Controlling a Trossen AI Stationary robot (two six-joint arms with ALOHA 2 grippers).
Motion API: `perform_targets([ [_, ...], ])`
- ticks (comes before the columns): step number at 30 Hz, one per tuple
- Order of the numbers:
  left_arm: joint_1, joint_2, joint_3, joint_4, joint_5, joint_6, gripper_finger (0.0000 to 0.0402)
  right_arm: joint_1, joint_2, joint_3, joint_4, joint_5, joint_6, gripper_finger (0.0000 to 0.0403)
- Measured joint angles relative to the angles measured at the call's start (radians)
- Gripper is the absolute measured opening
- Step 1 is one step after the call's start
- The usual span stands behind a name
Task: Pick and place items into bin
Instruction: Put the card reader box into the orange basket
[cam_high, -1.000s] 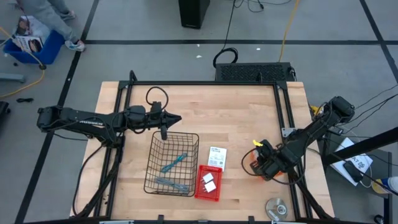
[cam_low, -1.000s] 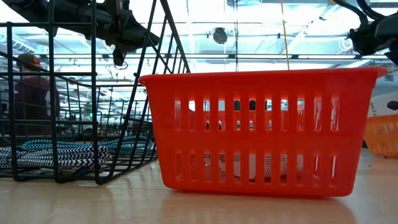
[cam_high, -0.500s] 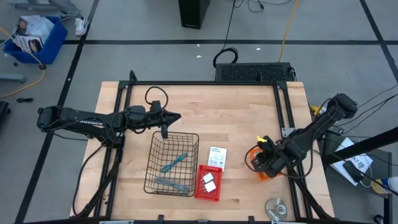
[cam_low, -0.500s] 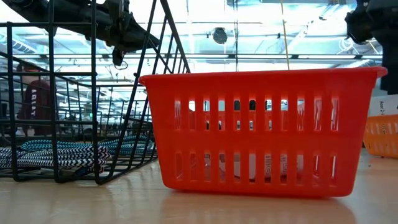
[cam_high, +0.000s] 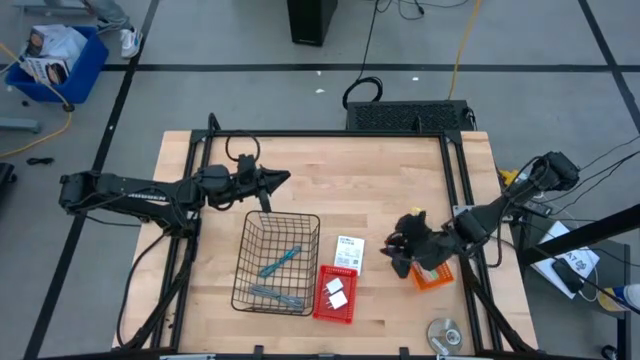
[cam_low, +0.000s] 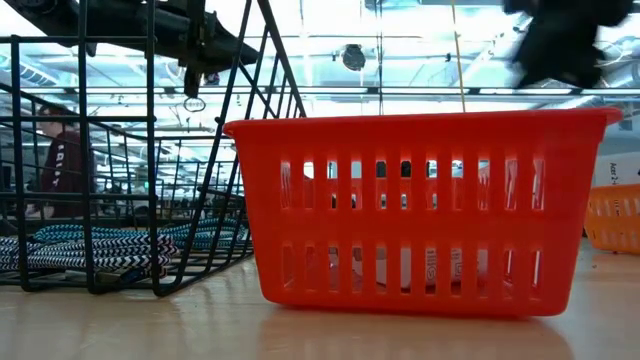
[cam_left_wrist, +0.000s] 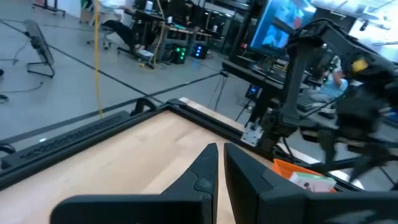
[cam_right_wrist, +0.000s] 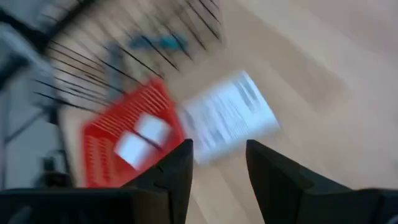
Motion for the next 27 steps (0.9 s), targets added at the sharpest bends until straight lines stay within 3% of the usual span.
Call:
perform_targets([
  [3,0.000,0.000,0.000,0.002,-0.002,-0.012,0.0031,-0.028,0.008,0.002,0.184,0.030,-0.220,0.0138],
  [7,0.000,0.000,0.000,0.000,0.047,-0.039,0.0031,-0.071,0.034,0.002,0.275,-0.009,-0.352,0.0118],
  [14,-0.006,0.000,0.000,-0.006,0.139,-0.062,0.0031,-0.193,0.165,0.002,0.290,-0.224,-0.420,0.0010],
  [27,-0.026,0.000,0.000,-0.022,0.138,-0.065,0.0031,-0.376,0.409,0.000,0.348,-0.553,-0.511,0.0001],
])
